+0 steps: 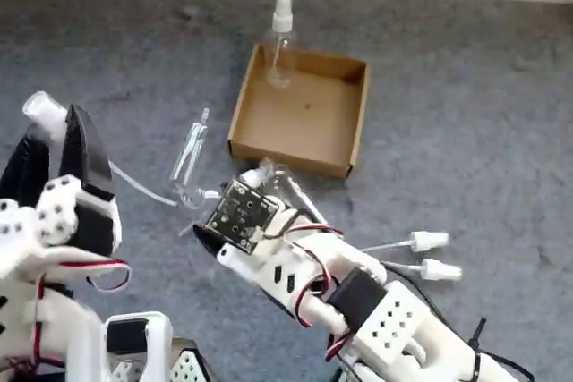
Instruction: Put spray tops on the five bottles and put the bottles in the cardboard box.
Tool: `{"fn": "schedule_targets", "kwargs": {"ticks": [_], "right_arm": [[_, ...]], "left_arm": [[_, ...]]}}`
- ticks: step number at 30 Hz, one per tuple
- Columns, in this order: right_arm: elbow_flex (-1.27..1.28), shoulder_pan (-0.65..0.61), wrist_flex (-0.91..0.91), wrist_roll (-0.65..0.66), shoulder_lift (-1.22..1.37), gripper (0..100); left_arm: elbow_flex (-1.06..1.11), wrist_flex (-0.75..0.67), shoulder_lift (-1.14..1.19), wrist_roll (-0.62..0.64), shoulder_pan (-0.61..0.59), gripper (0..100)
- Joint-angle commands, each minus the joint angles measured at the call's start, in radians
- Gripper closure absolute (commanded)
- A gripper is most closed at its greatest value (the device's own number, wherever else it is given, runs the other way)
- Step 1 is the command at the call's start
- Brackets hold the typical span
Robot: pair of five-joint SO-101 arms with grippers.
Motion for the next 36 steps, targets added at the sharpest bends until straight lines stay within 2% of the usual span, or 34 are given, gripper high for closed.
{"fn": "schedule_targets", "kwargs": {"ticks": [1,7,14,24,27,30,32,36], "right_arm": [[0.013,-0.01,-0.061,-0.026,-0.044,99.4],[0.024,-0.01,-0.061,-0.025,-0.058,99.4],[0.024,-0.01,-0.061,-0.026,-0.058,99.4],[0.024,-0.005,-0.064,-0.029,-0.058,99.4],[0.024,-0.004,-0.064,-0.031,-0.058,99.4],[0.024,0.021,-0.065,-0.094,-0.058,99.4],[0.022,0.053,-0.065,-0.126,-0.059,99.4],[0.024,0.077,-0.065,-0.14,-0.059,99.4]], "left_arm": [[0.097,-0.137,-0.097,0.009,-0.012,100],[0.131,-0.152,-0.11,0.014,0.002,100],[0.147,-0.147,-0.024,0.008,0.188,100],[0.407,-0.152,-0.048,0.008,0.203,100],[0.489,-0.152,-0.093,0.005,0.263,100],[0.558,-0.152,-0.137,-0.005,0.343,100],[0.599,-0.153,-0.165,-0.06,0.384,100],[0.687,-0.17,-0.205,-0.086,0.423,100]]}}
